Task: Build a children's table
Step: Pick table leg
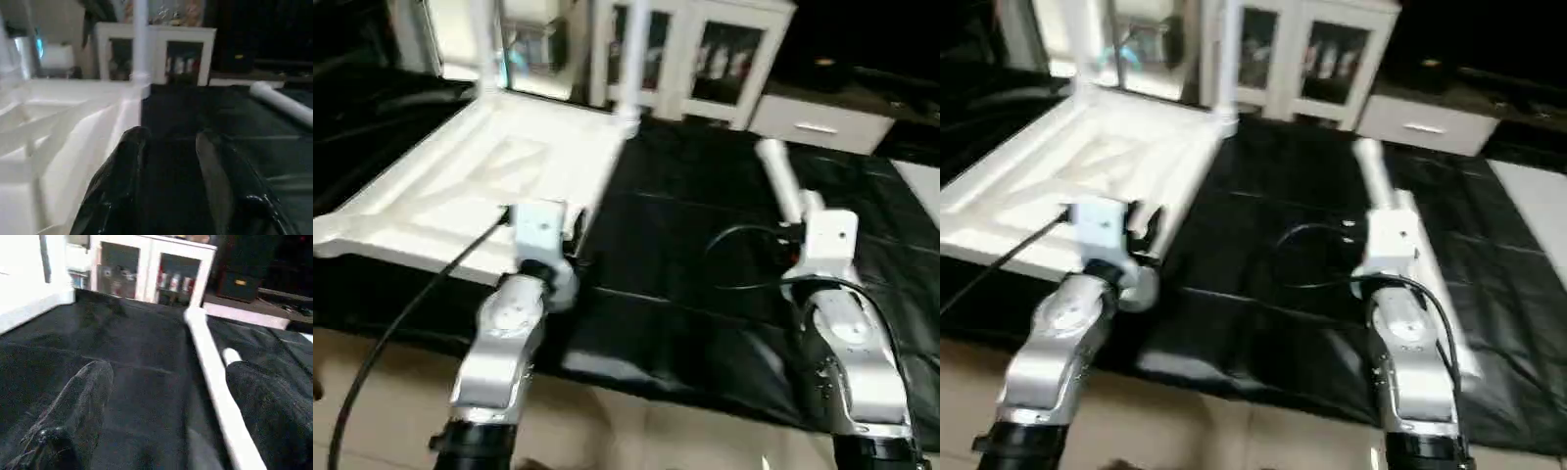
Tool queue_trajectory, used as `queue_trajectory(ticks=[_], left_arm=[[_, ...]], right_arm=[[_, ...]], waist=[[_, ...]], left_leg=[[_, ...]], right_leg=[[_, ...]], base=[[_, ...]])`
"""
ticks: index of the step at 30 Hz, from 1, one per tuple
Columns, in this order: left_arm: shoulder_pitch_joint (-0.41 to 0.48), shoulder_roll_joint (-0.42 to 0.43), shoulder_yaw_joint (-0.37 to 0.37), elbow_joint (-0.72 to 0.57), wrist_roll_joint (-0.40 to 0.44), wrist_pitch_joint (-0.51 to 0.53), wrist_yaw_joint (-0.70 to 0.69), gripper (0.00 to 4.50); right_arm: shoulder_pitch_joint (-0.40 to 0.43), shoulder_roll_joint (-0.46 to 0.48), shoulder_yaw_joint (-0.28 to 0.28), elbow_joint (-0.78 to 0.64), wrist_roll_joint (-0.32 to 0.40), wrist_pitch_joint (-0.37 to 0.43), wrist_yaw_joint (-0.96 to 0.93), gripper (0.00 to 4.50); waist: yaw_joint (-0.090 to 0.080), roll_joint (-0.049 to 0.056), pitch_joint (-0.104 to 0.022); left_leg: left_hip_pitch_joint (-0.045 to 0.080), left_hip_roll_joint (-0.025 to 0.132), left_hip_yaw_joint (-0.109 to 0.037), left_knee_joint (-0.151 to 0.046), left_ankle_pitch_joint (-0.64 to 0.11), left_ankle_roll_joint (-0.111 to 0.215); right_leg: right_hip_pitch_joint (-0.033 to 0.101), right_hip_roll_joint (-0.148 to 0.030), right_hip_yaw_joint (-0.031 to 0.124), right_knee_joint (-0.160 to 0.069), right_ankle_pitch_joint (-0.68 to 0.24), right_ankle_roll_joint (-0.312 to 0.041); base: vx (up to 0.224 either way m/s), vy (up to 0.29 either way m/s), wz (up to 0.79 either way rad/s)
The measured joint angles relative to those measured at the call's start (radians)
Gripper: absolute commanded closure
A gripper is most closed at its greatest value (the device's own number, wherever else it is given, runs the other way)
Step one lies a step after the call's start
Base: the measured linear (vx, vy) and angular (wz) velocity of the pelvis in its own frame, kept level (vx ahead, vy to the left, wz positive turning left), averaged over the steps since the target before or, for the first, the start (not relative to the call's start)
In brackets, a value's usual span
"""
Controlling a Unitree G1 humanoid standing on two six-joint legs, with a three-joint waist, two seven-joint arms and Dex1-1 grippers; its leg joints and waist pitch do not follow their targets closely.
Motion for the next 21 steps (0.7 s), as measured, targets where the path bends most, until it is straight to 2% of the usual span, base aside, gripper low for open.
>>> queue_trajectory(ticks=[1,2,3,4,5,6,7,8,9,10,11,13,16,17,18,19,20,21], left_arm=[[0.008,0.005,0.001,0.004,0.001,0.001,0.001,2.65],[0.011,0.015,0.01,0.006,0.007,0.006,0.004,2.65],[0.01,0.016,0.016,0.005,0.01,0.006,0.006,2.65],[0.01,0.016,0.019,0.003,0.01,0.006,0.005,2.65],[0.01,0.017,0.018,-0.001,0.008,0.006,-0.004,2.65],[0.012,0.015,0.018,-0.003,0.001,0.005,-0.015,2.65],[0.021,0.014,0.01,0.002,-0.002,0.008,-0.025,2.65],[0.023,0.003,-0.008,0.002,-0.013,0.011,-0.037,2.65],[0.024,-0.001,-0.021,-0.004,-0.021,0.011,-0.046,2.65],[0.024,0.0,-0.024,-0.007,-0.024,0.011,-0.049,2.65],[0.024,0.004,-0.023,-0.012,-0.031,0.011,-0.05,2.65],[0.028,0.009,-0.019,-0.022,-0.038,0.011,-0.05,2.65],[0.04,0.011,-0.019,-0.026,-0.039,0.011,-0.052,2.65],[0.043,0.013,-0.018,-0.026,-0.039,0.011,-0.052,2.65],[0.061,0.014,-0.013,-0.03,-0.038,0.011,-0.049,2.65],[0.062,0.02,-0.006,-0.031,-0.037,0.013,-0.047,2.65],[0.061,0.025,0.005,-0.032,-0.037,0.013,-0.044,2.65],[0.061,0.027,0.008,-0.033,-0.037,0.013,-0.044,2.65]], right_arm=[[0.01,0.008,0.012,-0.002,0.001,0.013,-0.001,0.47],[0.018,0.017,0.029,-0.004,0.001,0.027,0.0,0.47],[0.024,0.016,0.035,-0.004,0.002,0.037,0.001,0.47],[0.023,0.014,0.036,-0.006,0.003,0.045,0.002,0.47],[0.022,0.012,0.037,-0.021,0.005,0.054,0.009,0.47],[0.018,0.006,0.037,-0.033,0.015,0.056,0.015,0.47],[0.023,0.003,0.036,-0.034,0.023,0.061,0.019,0.47],[0.039,-0.01,0.03,-0.034,0.025,0.072,0.02,0.47],[0.04,-0.016,0.026,-0.034,0.023,0.081,0.021,0.47],[0.04,-0.018,0.026,-0.034,0.022,0.081,0.022,0.47],[0.039,-0.016,0.026,-0.038,0.023,0.088,0.027,0.47],[0.033,-0.009,0.024,-0.041,0.027,0.097,0.032,0.47],[0.026,0.005,0.028,-0.041,0.037,0.11,0.039,0.47],[0.022,0.005,0.031,-0.041,0.039,0.113,0.04,0.47],[0.008,0.007,0.046,-0.04,0.044,0.116,0.044,0.47],[0.001,0.008,0.048,-0.04,0.046,0.116,0.048,0.47],[-0.008,0.005,0.05,-0.038,0.045,0.116,0.052,0.47],[-0.016,0.001,0.05,-0.037,0.045,0.116,0.055,0.47]], waist=[[-0.008,0.013,0.002],[-0.022,0.009,0.0],[-0.023,0.006,-0.003],[-0.022,-0.003,-0.007],[-0.021,-0.026,-0.017],[-0.016,-0.041,-0.019],[-0.01,-0.036,-0.017],[0.001,-0.035,-0.015],[0.005,-0.032,-0.013],[0.006,-0.031,-0.012],[0.006,-0.03,-0.007],[0.005,-0.028,-0.002],[0.001,-0.017,0.01],[-0.002,-0.013,0.017],[-0.005,-0.006,0.026],[-0.009,-0.005,0.027],[-0.02,-0.005,0.031],[-0.028,-0.012,0.03]], left_leg=[[0.001,0.021,-0.005,-0.016,0.016,-0.017],[0.002,0.044,-0.013,-0.028,0.034,-0.031],[-0.004,0.049,-0.013,-0.041,0.05,-0.035],[-0.01,0.05,-0.013,-0.051,0.062,-0.041],[-0.025,0.041,-0.008,-0.051,0.071,-0.04],[-0.035,0.043,-0.008,-0.04,0.072,-0.038],[-0.045,0.044,-0.018,-0.051,0.083,-0.02],[-0.033,0.045,-0.02,-0.086,0.105,-0.023],[-0.023,0.047,-0.021,-0.112,0.119,-0.047],[-0.011,0.049,-0.021,-0.133,0.126,-0.071],[0.003,0.053,-0.021,-0.151,0.129,-0.079],[0.015,0.059,-0.02,-0.158,0.128,-0.081],[0.037,0.075,-0.02,-0.163,0.112,-0.106],[0.05,0.081,-0.016,-0.167,0.11,-0.111],[0.074,0.099,-0.013,-0.172,0.098,-0.129],[0.079,0.102,-0.014,-0.173,0.098,-0.13],[0.087,0.1,-0.015,-0.172,0.098,-0.131],[0.095,0.098,-0.013,-0.171,0.098,-0.131]], right_leg=[[0.001,0.004,-0.016,0.007,-0.02,0.022],[-0.022,-0.008,0.01,0.119,-0.071,0.081],[-0.043,-0.034,0.046,0.189,-0.079,0.09],[-0.041,-0.062,0.086,0.18,-0.078,0.089],[-0.021,-0.107,0.142,0.086,-0.067,0.075],[-0.02,-0.123,0.148,0.074,-0.059,0.148],[-0.021,-0.115,0.14,0.072,-0.051,0.138],[-0.024,-0.108,0.138,0.064,-0.046,0.132],[-0.023,-0.101,0.137,0.058,-0.04,0.125],[-0.021,-0.097,0.136,0.054,-0.039,0.116],[-0.013,-0.09,0.136,0.048,-0.04,0.111],[-0.007,-0.085,0.132,0.046,-0.044,0.103],[0.016,-0.084,0.107,0.018,-0.045,0.102],[0.02,-0.079,0.106,0.007,-0.045,0.102],[0.041,-0.069,0.103,-0.016,-0.046,0.1],[0.054,-0.073,0.094,-0.017,-0.047,0.094],[0.062,-0.089,0.079,-0.015,-0.046,0.092],[0.067,-0.091,0.077,-0.015,-0.045,0.09]], base=[[-0.1,-0.19,-0.06],[-0.078,-0.201,-0.01],[-0.068,-0.208,0.1],[-0.068,-0.208,0.1],[-0.084,-0.242,-0.02],[-0.128,-0.25,-0.16],[-0.128,-0.25,-0.16],[-0.118,-0.261,-0.12],[-0.074,-0.241,-0.02],[-0.074,-0.241,-0.02],[-0.083,-0.174,-0.05],[-0.081,-0.123,-0.06],[-0.059,-0.026,-0.07],[-0.08,0.029,-0.23],[-0.067,0.044,-0.47],[-0.067,0.044,-0.47],[-0.038,0.056,-0.4],[-0.02,0.046,-0.19]])
